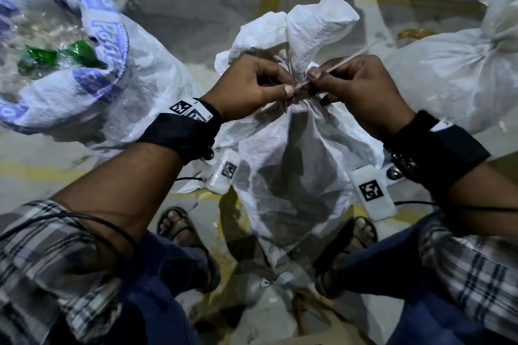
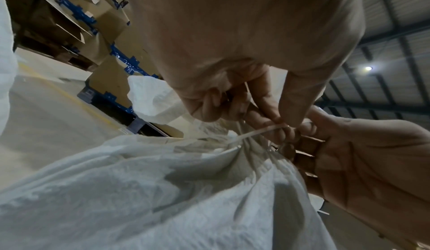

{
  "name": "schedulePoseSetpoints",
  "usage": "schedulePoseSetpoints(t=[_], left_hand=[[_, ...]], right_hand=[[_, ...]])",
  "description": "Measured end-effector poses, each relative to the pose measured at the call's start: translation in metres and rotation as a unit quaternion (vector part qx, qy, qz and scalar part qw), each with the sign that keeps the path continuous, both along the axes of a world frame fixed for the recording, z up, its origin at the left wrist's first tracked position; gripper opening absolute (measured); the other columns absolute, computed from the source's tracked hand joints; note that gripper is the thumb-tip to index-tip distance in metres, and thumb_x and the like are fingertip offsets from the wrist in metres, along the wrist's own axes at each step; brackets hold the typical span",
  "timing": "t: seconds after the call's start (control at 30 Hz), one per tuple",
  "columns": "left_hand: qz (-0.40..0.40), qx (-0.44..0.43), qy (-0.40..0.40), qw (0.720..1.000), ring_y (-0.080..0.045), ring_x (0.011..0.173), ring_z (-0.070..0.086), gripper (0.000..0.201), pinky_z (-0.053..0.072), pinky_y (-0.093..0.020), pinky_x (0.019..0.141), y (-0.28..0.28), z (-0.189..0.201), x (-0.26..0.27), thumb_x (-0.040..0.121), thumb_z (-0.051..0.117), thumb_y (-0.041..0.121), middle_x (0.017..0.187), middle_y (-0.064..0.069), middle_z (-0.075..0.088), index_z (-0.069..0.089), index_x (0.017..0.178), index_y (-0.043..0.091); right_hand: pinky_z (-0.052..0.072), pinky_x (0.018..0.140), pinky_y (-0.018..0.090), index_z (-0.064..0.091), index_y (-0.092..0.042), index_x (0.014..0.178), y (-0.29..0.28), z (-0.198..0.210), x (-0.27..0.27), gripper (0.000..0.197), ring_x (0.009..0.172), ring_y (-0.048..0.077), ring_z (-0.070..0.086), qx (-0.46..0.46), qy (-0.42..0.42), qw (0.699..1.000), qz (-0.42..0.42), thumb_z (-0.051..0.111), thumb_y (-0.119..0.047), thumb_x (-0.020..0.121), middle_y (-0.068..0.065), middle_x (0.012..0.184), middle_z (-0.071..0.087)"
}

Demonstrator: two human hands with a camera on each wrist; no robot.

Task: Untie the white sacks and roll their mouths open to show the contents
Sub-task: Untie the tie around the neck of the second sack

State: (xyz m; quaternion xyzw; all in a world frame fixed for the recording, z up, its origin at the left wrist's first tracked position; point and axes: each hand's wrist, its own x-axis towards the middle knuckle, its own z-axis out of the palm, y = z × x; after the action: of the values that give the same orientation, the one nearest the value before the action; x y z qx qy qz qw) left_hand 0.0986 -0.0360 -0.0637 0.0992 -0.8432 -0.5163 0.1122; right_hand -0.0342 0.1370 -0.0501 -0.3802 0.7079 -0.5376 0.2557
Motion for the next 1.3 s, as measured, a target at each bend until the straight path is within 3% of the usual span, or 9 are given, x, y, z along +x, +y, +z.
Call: schedulePoseSetpoints(t=[0.13, 0.27, 0.47, 0.63, 0.73, 0.87, 0.97, 1.13, 1.3], left_hand=[[0.019, 0.024, 0.006, 1.000, -0.035, 0.097, 0.070, 0.011, 0.055, -0.049, 0.094, 0.003, 0.002, -0.001, 0.089, 0.074, 0.009, 0.099, -0.016, 0.076, 0.077, 0.098, 0.005], [0.024, 0.042, -0.004, 0.999, -0.035, 0.099, 0.071, 0.013, 0.054, -0.049, 0.096, 0.003, 0.003, -0.002, 0.088, 0.076, 0.012, 0.100, -0.014, 0.077, 0.078, 0.099, 0.006], [0.022, 0.055, 0.003, 0.998, -0.012, 0.087, 0.071, 0.012, 0.056, -0.033, 0.090, 0.002, -0.002, 0.000, 0.087, 0.078, 0.016, 0.097, -0.009, 0.077, 0.078, 0.097, 0.010], [0.040, 0.074, -0.006, 0.996, -0.008, 0.080, 0.070, 0.011, 0.056, -0.022, 0.076, 0.002, -0.003, 0.000, 0.084, 0.081, 0.017, 0.090, -0.005, 0.078, 0.079, 0.093, 0.010], [0.047, 0.077, -0.014, 0.996, 0.000, 0.070, 0.067, 0.007, 0.048, -0.011, 0.064, 0.003, -0.002, 0.000, 0.084, 0.080, 0.014, 0.081, 0.002, 0.077, 0.079, 0.090, 0.010], [0.038, 0.066, -0.022, 0.997, -0.013, 0.083, 0.071, 0.004, 0.058, -0.034, 0.086, 0.001, -0.002, 0.001, 0.082, 0.080, 0.013, 0.089, -0.006, 0.078, 0.080, 0.086, 0.015], [0.048, 0.064, -0.016, 0.997, -0.015, 0.082, 0.071, 0.005, 0.057, -0.040, 0.089, 0.003, -0.004, 0.001, 0.079, 0.078, 0.012, 0.085, -0.006, 0.078, 0.080, 0.081, 0.016], [0.081, 0.049, -0.027, 0.995, -0.011, 0.075, 0.067, 0.006, 0.058, -0.039, 0.081, 0.005, -0.006, 0.000, 0.074, 0.075, 0.016, 0.079, -0.005, 0.076, 0.077, 0.075, 0.011], [0.093, 0.055, -0.013, 0.994, -0.007, 0.069, 0.062, 0.007, 0.050, -0.026, 0.071, 0.007, -0.006, -0.003, 0.070, 0.069, 0.019, 0.074, -0.006, 0.073, 0.075, 0.070, 0.016]], right_hand=[[0.045, 0.062, 0.026, 0.073, 0.005, 0.092, 0.003, 0.002, -0.005, 0.024, 0.072, 0.022, 0.059, -0.024, -0.077, 0.997, 0.019, 0.061, -0.014, 0.098, 0.018, 0.086, 0.071], [0.041, 0.065, 0.029, 0.069, 0.013, 0.100, 0.004, 0.003, -0.005, 0.028, 0.078, 0.030, 0.055, -0.033, -0.099, 0.994, 0.021, 0.059, -0.012, 0.100, 0.026, 0.093, 0.069], [0.043, 0.061, 0.032, 0.058, -0.008, 0.089, 0.002, 0.007, -0.001, 0.011, 0.083, 0.036, 0.070, -0.048, -0.135, 0.990, 0.010, 0.055, -0.006, 0.100, 0.025, 0.093, 0.073], [0.041, 0.058, 0.032, 0.056, -0.008, 0.088, 0.000, 0.005, 0.000, 0.012, 0.079, 0.032, 0.071, -0.043, -0.150, 0.988, 0.019, 0.055, -0.006, 0.100, 0.019, 0.088, 0.074], [0.041, 0.058, 0.033, 0.056, 0.001, 0.097, -0.001, 0.001, 0.000, 0.008, 0.084, 0.039, 0.062, -0.045, -0.123, 0.991, 0.029, 0.056, -0.006, 0.100, 0.026, 0.093, 0.070], [0.043, 0.059, 0.030, 0.057, -0.001, 0.093, -0.002, 0.000, 0.001, 0.008, 0.082, 0.037, 0.062, -0.038, -0.098, 0.994, 0.031, 0.056, -0.006, 0.100, 0.027, 0.094, 0.069], [0.045, 0.060, 0.029, 0.058, -0.009, 0.085, -0.002, 0.000, 0.002, 0.014, 0.075, 0.030, 0.067, -0.038, -0.057, 0.997, 0.038, 0.058, -0.005, 0.099, 0.019, 0.087, 0.072], [0.046, 0.065, 0.026, 0.063, 0.001, 0.092, -0.005, -0.004, 0.008, 0.008, 0.075, 0.015, 0.064, -0.034, 0.029, 0.997, 0.064, 0.065, -0.006, 0.096, 0.016, 0.088, 0.070], [0.045, 0.076, 0.021, 0.063, -0.011, 0.111, -0.003, -0.010, 0.012, 0.037, 0.098, 0.015, 0.063, 0.028, 0.170, 0.980, 0.098, 0.067, -0.007, 0.075, 0.001, 0.109, 0.067]])
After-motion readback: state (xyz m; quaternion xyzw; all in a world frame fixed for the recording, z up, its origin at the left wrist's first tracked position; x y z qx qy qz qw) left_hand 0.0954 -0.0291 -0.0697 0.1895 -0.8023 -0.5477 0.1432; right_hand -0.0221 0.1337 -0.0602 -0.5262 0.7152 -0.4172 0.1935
